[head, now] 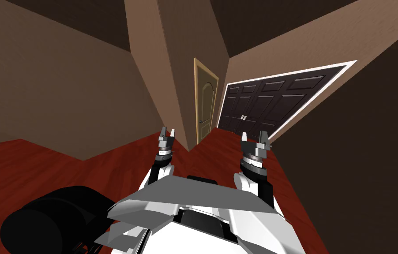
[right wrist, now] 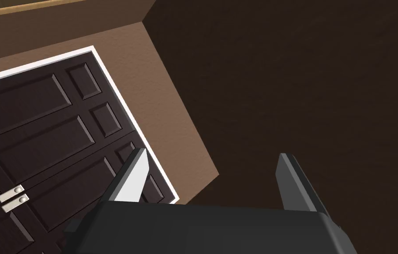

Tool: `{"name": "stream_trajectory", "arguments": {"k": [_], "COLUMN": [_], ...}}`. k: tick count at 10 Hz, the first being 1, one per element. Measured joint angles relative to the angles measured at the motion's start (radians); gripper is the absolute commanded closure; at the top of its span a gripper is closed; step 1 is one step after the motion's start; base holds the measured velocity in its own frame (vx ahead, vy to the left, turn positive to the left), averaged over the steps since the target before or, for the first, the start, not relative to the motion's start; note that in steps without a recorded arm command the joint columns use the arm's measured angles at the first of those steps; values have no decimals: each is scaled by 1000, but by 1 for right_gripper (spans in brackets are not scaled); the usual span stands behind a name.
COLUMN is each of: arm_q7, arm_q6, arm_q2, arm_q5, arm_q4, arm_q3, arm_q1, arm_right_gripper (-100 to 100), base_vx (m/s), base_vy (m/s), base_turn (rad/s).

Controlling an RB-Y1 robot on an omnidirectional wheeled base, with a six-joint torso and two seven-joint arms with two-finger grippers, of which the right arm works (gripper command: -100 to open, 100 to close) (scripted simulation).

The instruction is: Pull the door open

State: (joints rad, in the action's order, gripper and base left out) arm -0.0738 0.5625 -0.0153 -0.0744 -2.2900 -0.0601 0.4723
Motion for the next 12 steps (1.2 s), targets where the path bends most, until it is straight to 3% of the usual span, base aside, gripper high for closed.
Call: {"name": "stream_trajectory", "arguments": {"k": [5, 12], "arm_q7": [-11, -34], "arm_q6": [11, 33], "arm_q2": [31, 83], "arm_q5": [3, 5], "arm_q4": [77, 237], "arm_q3": [-12, -27], "arm_q1": [-28, -97], "arm_right_gripper": [-100, -100], "base_vx": [109, 114], "base_vy": [-42, -35], "base_turn": [91, 111]}}
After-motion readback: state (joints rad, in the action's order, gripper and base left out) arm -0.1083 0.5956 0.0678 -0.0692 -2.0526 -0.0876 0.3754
